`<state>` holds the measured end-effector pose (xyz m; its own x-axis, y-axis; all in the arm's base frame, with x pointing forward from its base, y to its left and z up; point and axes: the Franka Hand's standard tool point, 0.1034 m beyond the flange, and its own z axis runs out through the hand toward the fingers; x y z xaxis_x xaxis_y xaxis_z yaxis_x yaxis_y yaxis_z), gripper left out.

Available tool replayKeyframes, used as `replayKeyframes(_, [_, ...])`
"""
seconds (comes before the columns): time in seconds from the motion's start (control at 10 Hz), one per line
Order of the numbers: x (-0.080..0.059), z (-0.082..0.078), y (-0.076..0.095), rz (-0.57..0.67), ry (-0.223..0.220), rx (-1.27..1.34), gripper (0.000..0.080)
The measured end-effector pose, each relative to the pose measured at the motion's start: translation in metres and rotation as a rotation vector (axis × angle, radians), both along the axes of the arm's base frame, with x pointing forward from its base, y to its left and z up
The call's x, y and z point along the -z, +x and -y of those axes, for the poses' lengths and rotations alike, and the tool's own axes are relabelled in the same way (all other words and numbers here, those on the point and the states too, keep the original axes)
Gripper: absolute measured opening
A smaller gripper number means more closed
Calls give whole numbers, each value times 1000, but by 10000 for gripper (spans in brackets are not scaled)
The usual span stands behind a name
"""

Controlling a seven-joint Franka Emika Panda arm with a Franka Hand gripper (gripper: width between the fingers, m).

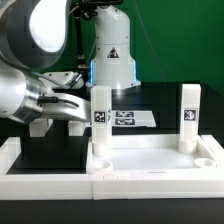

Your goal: Assemble desk

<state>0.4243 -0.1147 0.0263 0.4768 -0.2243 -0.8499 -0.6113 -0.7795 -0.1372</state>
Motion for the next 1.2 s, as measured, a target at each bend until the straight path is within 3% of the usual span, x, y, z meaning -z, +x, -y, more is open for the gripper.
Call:
replayKeyframes(0.2, [8,-4,-2,1,-7,-8,649])
replayKeyframes(0.7, [9,-5,-8,-16,-17,-57,649])
replayKeyframes(0.9, [9,-5,-8,-16,-17,-57,390])
replayKeyframes(1.0, [9,-5,-8,-17,-16,-57,390])
replayKeyframes(1.1, [9,-5,-8,-17,-16,-57,284])
replayKeyframes(1.2, [9,-5,-8,-17,-16,-57,284])
